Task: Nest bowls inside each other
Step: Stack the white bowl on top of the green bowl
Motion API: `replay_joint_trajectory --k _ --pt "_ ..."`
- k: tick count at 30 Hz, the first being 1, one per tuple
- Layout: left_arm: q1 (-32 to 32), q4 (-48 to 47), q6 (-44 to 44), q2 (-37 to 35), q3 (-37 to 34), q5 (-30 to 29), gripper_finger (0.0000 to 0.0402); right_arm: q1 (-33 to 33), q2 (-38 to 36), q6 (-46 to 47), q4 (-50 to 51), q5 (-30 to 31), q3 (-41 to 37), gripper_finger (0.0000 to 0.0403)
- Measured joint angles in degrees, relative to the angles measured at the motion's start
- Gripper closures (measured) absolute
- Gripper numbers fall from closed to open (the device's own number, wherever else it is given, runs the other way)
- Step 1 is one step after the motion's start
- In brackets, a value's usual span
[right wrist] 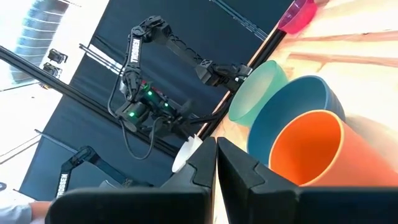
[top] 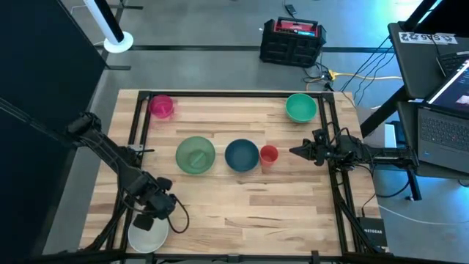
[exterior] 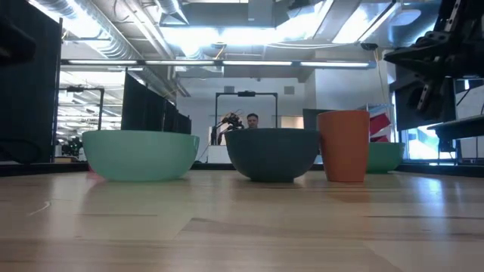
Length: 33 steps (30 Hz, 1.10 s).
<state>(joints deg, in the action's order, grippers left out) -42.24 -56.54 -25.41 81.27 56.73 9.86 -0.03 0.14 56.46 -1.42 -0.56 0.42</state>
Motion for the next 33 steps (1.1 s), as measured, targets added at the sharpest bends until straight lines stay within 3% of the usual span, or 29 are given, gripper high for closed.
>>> replay_joint_trajectory --k 16,23,33 --pt "-2.6 10.6 -1.7 2.3 -6.7 0.5 0.0298 0.0 0.0 -0.1 0.0 -0.4 0.0 0.0402" --pt "-3.2 9.2 0.6 8.7 -6.5 1.0 0.0388 0.0 0.0 -0.2 0.0 -0.3 0.0 0.0402" --pt "9.5 -4.4 -0.4 4.6 2.3 2.2 0.0398 0.0 0.0 -0.2 0.0 0.0 0.0 0.0402"
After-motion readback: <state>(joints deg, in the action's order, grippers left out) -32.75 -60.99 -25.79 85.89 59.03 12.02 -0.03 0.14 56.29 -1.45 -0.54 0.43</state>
